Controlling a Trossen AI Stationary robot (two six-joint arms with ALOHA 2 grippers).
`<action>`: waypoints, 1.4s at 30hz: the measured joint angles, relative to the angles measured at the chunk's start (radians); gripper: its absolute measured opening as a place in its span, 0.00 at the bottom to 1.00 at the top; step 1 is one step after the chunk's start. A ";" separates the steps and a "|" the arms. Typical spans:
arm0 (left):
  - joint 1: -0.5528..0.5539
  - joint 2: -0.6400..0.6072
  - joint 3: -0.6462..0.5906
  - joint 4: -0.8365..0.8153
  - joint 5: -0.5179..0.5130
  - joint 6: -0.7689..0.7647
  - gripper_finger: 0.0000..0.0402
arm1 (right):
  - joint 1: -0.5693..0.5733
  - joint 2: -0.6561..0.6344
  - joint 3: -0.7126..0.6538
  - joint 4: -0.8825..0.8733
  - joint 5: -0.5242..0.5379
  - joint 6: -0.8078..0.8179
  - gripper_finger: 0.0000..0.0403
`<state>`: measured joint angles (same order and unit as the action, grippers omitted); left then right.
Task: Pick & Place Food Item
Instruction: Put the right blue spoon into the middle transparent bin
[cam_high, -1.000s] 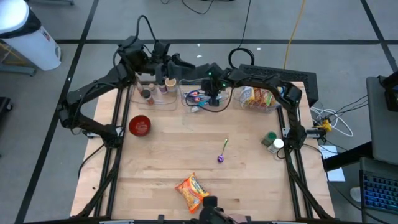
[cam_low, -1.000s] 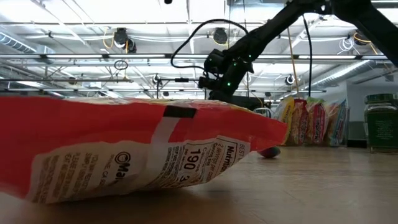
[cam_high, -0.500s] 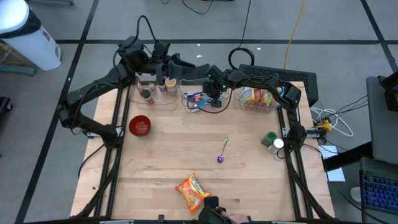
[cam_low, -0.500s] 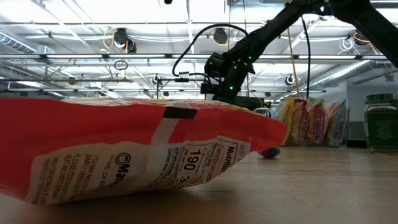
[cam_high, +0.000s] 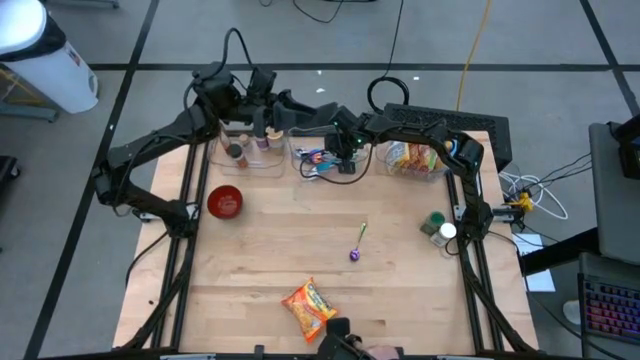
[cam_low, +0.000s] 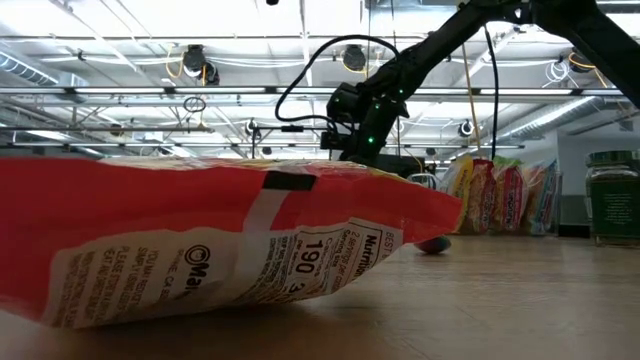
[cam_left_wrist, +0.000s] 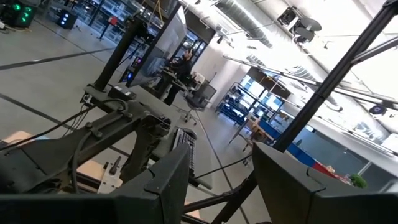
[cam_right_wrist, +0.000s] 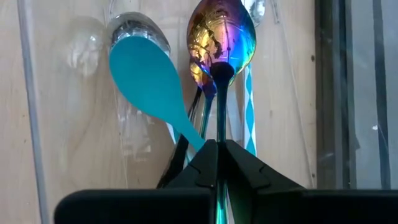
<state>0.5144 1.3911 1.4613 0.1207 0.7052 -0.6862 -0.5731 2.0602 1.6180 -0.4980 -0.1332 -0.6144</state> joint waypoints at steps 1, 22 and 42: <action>-0.002 0.000 0.000 0.000 0.000 0.000 0.45 | 0.000 0.000 0.000 0.000 -0.002 0.000 0.01; -0.016 0.000 0.000 -0.008 -0.045 0.003 0.45 | 0.028 0.055 0.002 -0.017 0.003 0.015 0.01; -0.018 0.000 0.000 -0.011 -0.044 0.015 0.45 | 0.045 -0.009 -0.002 0.035 0.036 -0.006 0.34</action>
<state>0.4969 1.3911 1.4616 0.1100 0.6613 -0.6716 -0.5279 2.0507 1.6161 -0.4632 -0.0977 -0.6202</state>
